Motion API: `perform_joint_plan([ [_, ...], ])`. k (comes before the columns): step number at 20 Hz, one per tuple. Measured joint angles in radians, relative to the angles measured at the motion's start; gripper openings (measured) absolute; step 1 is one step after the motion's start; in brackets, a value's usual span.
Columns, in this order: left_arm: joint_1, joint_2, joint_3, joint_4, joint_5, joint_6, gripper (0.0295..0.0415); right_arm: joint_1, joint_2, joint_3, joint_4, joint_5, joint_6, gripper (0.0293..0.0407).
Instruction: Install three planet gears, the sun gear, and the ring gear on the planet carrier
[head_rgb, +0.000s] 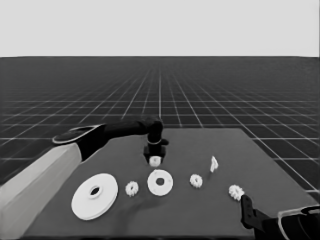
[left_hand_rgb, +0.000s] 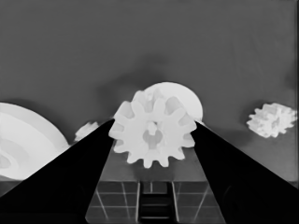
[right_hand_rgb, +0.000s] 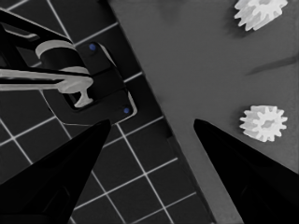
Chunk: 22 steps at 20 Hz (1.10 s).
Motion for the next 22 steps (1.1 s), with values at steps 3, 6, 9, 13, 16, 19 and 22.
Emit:
perform_joint_plan([
  [3,0.054,0.014,-0.038,0.054,-0.025,0.02,0.0312,0.0,0.0,0.0,0.0,0.0,0.0,0.0385],
  [6,0.128,0.036,-0.105,0.112,-0.062,0.056,0.0312,0.0,0.0,0.0,0.0,0.0,0.0,0.0385],
  [9,0.14,0.041,-0.121,0.122,-0.071,0.065,0.0312,0.0,0.0,0.0,0.0,0.0,0.0,0.0385],
  [13,0.143,0.042,-0.125,0.125,-0.073,0.066,0.0344,0.0,0.0,0.0,0.0,0.0,0.0,0.0385],
  [16,0.143,0.043,-0.125,0.125,-0.073,0.066,0.0383,0.0,0.0,0.0,0.0,0.0,0.0,0.0385],
  [19,0.143,0.043,-0.125,0.125,-0.073,0.066,0.0385,0.0,0.0,0.0,0.0,0.0,0.0,0.0385],
  [22,0.143,0.043,-0.125,0.125,-0.073,0.066,0.0385,0.0,0.0,0.0,0.0,0.0,0.0,0.0385],
])
